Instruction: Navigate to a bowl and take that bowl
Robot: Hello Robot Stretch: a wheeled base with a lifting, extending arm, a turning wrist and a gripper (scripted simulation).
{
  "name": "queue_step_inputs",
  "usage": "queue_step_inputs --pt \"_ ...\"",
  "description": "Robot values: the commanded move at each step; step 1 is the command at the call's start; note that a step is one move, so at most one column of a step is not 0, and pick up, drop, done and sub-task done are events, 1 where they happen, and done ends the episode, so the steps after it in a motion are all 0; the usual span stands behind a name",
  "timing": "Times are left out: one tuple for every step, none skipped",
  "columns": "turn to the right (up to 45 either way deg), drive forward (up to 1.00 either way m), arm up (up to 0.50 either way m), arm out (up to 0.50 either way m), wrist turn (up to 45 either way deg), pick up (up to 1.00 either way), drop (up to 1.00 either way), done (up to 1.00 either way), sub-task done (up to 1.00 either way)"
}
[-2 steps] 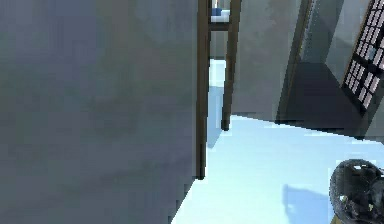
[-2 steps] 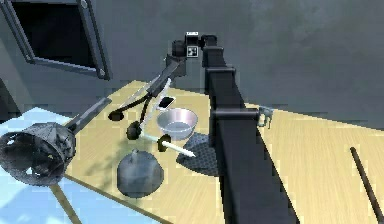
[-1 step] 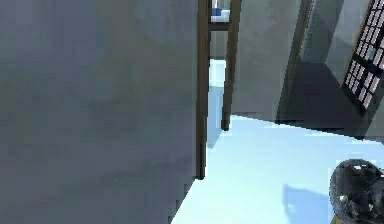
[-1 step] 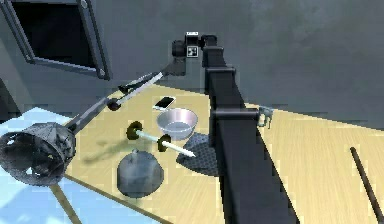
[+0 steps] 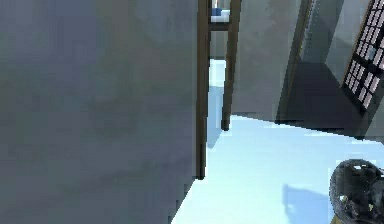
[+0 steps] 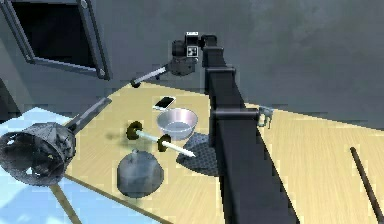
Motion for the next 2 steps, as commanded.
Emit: queue_step_inputs --pt "0.0 0.0 0.0 0.0 30.0 0.0 0.0 0.0 0.0" --pt "0.0 0.0 -0.28 0.0 0.0 0.0 0.0 0.0 0.0"
